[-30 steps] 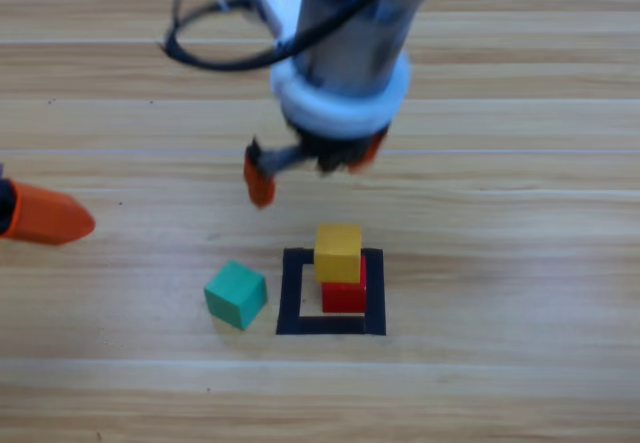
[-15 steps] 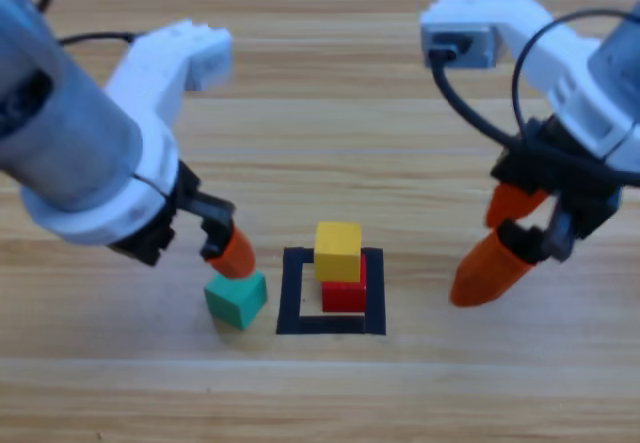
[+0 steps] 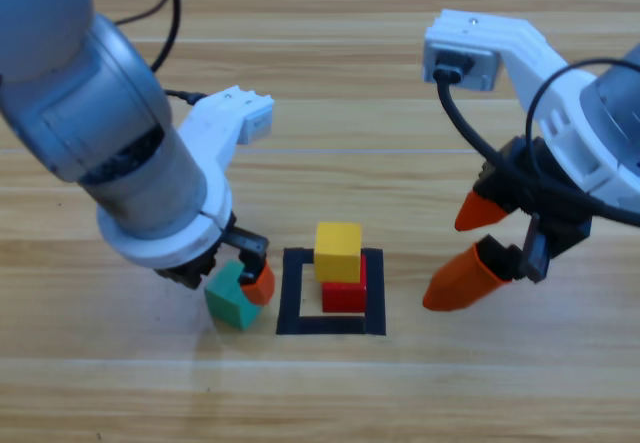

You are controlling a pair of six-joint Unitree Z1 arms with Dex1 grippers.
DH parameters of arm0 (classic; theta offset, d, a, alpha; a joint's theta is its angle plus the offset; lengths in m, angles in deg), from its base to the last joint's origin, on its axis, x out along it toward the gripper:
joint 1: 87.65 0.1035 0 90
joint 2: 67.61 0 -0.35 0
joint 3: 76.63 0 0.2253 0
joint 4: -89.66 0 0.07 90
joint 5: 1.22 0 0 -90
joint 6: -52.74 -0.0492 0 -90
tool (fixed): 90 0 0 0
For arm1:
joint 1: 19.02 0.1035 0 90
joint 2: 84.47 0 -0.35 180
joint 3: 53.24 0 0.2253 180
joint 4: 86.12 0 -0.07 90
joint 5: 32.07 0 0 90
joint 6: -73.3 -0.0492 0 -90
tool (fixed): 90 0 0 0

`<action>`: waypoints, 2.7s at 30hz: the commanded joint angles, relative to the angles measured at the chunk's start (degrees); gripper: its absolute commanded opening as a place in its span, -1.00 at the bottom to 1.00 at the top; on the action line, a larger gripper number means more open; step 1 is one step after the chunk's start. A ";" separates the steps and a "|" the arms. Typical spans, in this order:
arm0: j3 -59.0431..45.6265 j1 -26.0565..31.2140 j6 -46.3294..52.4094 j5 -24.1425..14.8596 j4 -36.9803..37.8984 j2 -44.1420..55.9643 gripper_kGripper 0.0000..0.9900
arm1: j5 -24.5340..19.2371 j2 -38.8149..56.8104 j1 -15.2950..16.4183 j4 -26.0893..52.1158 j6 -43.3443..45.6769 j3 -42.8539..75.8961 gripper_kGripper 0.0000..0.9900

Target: Stack the blocks in the rectangular block: red at the bottom, yellow in the middle, green on top

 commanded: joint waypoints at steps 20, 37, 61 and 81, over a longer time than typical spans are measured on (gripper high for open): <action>-1.57 2.09 -0.70 -0.63 5.68 -7.69 0.82 | 1.17 15.28 -1.65 16.21 0.82 12.80 1.00; -3.51 3.15 -1.14 -0.54 7.35 -8.48 0.53 | 0.99 15.63 -1.56 16.21 0.39 12.88 1.00; 28.22 3.59 11.17 -5.64 -23.32 -5.14 -0.87 | -0.94 16.77 -1.65 15.69 -0.05 12.88 1.00; 55.91 -6.08 21.27 -0.98 -44.32 -21.05 -0.93 | -1.73 16.86 -1.56 13.14 0.39 11.83 1.00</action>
